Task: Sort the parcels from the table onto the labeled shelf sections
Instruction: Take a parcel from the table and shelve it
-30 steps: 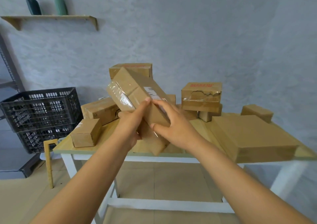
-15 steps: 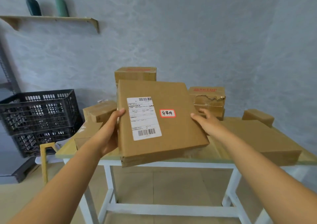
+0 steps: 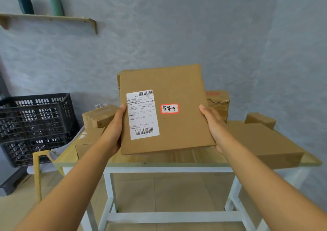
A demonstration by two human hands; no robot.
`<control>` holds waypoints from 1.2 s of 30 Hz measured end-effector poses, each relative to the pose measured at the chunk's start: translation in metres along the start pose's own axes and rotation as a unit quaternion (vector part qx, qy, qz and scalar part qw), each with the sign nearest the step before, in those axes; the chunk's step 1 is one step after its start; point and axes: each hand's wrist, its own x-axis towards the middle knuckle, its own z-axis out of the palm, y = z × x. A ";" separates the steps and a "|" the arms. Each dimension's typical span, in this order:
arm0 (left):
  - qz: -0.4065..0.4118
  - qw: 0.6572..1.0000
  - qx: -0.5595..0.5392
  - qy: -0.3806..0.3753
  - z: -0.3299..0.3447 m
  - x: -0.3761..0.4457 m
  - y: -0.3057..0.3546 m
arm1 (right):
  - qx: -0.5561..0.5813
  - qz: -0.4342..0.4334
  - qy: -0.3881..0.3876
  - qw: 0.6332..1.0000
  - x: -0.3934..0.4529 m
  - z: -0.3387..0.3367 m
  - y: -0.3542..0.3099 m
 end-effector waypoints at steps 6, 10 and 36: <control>0.066 0.996 0.004 -0.053 0.008 0.000 0.004 | 0.001 -0.052 0.021 0.998 -0.012 -0.006 -0.003; 0.089 0.993 -0.004 -0.072 0.021 0.008 0.002 | -0.001 -0.054 0.036 0.998 -0.019 -0.018 -0.004; -0.027 0.961 -0.011 -0.276 0.270 -0.001 -0.092 | -0.055 0.006 0.347 0.936 -0.141 -0.244 0.034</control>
